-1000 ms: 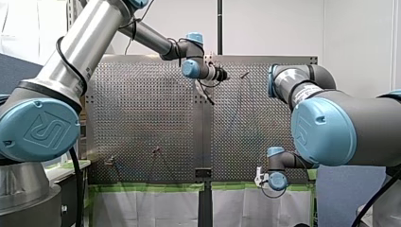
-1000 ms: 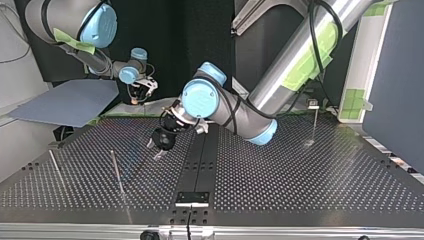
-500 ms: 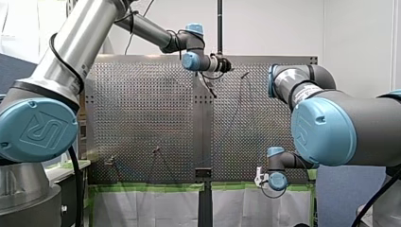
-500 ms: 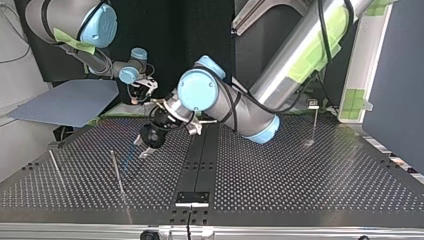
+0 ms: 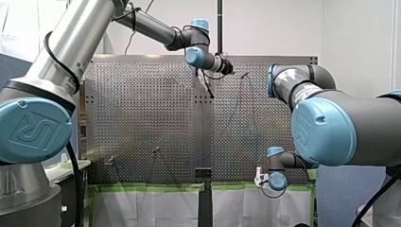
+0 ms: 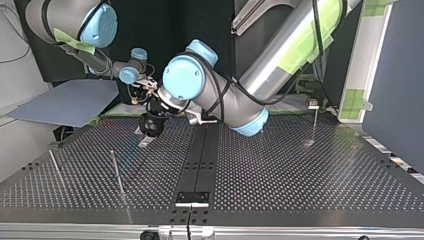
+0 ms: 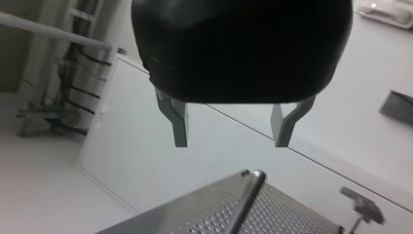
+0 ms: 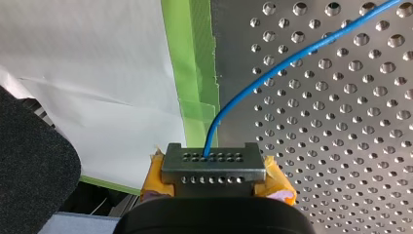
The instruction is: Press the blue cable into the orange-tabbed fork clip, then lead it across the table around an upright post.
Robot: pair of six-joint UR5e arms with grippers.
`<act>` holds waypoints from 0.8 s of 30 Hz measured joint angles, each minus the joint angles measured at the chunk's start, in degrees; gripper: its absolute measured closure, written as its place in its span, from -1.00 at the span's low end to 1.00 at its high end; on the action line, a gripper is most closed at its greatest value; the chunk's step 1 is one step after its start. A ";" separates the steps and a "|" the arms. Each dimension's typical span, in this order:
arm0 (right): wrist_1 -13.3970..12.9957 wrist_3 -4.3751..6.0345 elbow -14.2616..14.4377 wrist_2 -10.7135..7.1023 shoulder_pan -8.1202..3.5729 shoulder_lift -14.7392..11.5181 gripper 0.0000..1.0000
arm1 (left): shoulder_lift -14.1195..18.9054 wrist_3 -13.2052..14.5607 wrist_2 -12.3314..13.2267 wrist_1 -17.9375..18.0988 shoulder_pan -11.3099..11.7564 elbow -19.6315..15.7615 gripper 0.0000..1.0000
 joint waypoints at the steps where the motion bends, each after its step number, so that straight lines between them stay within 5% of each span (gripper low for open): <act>1: 0.03 -0.03 -0.03 0.00 0.01 -0.01 1.00 | 0.00 0.65 -0.65 -0.67 -0.30 0.00 -0.67; 11: 0.19 -0.27 -0.14 0.00 0.20 -0.03 1.00 | 0.00 5.98 -5.97 -2.18 -1.96 0.48 -0.67; 24: 0.36 -0.34 -0.15 0.00 0.27 -0.04 1.00 | -0.10 12.55 -12.56 -4.02 -3.87 5.99 -0.72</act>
